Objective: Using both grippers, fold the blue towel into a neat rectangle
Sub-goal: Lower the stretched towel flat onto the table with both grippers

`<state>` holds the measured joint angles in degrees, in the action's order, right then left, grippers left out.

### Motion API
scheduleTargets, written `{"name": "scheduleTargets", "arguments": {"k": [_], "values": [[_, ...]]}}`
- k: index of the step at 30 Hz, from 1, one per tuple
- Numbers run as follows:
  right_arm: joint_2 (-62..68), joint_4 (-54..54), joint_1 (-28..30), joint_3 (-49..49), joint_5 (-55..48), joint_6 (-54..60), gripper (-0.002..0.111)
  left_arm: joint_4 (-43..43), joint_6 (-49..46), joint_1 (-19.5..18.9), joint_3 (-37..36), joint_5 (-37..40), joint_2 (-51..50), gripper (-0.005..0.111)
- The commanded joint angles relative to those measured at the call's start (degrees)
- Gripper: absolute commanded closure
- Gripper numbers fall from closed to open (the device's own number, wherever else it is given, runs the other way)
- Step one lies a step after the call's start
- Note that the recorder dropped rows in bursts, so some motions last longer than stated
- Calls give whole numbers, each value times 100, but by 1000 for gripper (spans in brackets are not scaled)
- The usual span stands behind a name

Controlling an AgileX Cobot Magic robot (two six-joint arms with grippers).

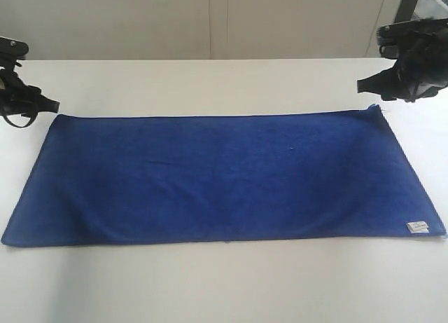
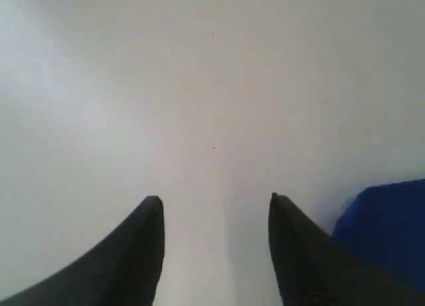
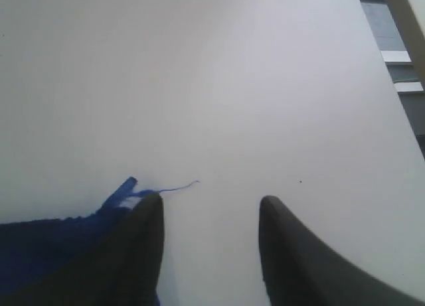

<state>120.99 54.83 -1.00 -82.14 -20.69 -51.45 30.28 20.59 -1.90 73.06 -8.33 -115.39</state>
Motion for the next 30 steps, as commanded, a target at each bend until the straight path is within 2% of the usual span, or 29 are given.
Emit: {"name": "scheduleTargets", "arguments": {"k": [1, 5, 7, 9, 13, 14, 16, 21, 30], "values": [[-99, -251, 42, -40, -212, 185, 68, -54, 81, 4, 7, 126, 208, 54], [-294, -1202, 42, -40, -222, 1183, 85, -83, 634, 39, 7, 473, 506, 54], [-385, -1807, 42, -40, -222, 1915, 97, -83, 863, 114, 7, 695, 657, 63], [-434, -2395, 42, -40, -222, 2529, 108, -83, 898, 270, 7, 943, 767, 75], [-376, -3442, 42, -40, -162, 3521, 108, -83, 898, 643, 7, 1271, 772, 105], [-334, -3558, 42, -40, -132, 3628, 108, -83, 898, 705, 7, 1283, 736, 107], [-235, -3703, 42, -40, -58, 3729, 108, -112, 910, 840, 7, 1283, 596, 107], [35, -3726, 42, -64, 150, 3730, 108, -191, 1052, 904, 30, 1175, 156, 107], [206, -3736, 42, -64, 688, 3730, 108, -191, 956, 890, 34, 43, -330, 107]]}}
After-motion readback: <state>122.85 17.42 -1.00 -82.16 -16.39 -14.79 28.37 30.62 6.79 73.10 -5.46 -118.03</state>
